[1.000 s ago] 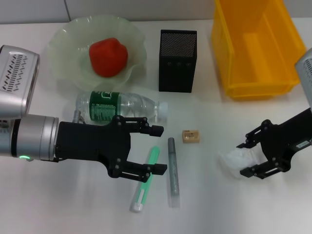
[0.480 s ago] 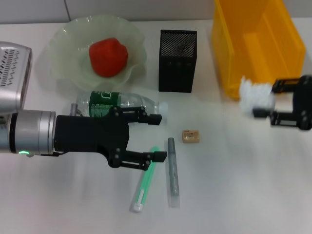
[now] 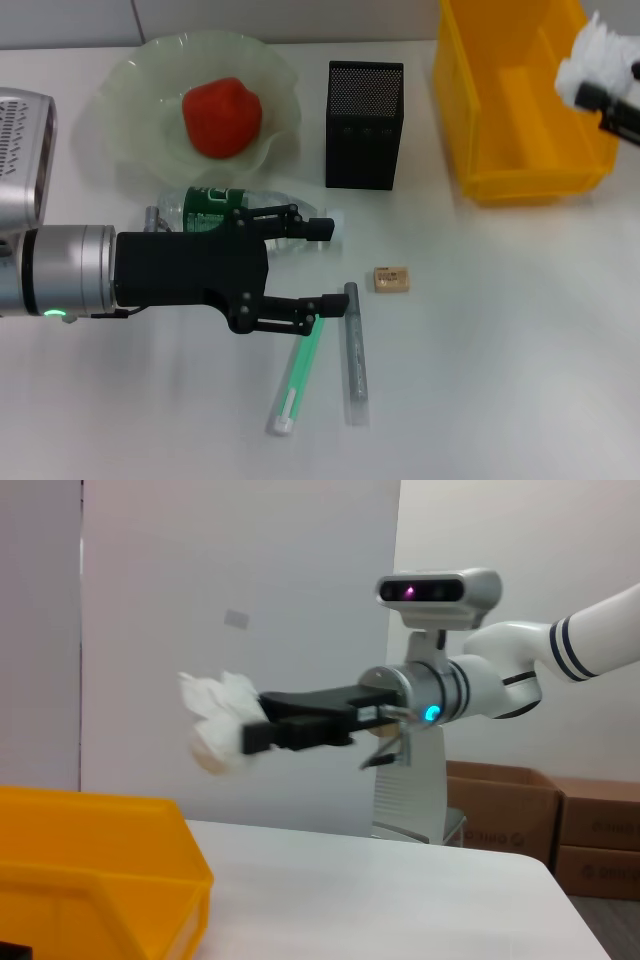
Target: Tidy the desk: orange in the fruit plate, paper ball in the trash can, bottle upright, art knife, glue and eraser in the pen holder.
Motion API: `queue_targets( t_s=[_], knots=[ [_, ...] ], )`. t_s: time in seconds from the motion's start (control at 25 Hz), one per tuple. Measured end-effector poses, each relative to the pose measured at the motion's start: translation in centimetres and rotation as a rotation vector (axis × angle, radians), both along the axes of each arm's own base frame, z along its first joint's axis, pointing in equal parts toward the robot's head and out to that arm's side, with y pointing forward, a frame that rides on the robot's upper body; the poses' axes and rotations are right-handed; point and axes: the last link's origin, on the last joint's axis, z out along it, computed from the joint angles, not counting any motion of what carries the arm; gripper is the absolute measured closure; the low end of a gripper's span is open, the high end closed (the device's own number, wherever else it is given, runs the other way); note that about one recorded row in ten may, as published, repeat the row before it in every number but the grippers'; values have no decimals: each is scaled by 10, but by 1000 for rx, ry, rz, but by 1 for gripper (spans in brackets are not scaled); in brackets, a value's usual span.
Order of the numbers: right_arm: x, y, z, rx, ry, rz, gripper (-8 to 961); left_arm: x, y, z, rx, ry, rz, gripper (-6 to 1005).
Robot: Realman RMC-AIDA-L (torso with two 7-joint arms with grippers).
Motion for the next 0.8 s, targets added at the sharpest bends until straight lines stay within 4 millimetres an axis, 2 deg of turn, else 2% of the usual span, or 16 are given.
queue_targets(
  t_s=[0.12,0.2,0.24,0.44,0.8],
  knots=[
    [-5,19,-3,47,16,-38,297,0,0,0,0,-1,2,219],
    [-6,23,-4,55,15,-48,290,-1,-1,-1,-3,-2,8,220],
    [-8,33,-5,74,8,-80,286,-1,-1,-2,-5,-2,9,220],
    [-11,53,-8,99,-4,-136,267,-4,-4,-2,-6,-5,23,223],
    [-13,63,-12,120,-12,-170,233,-5,-5,-3,-10,-8,28,227]
  ],
)
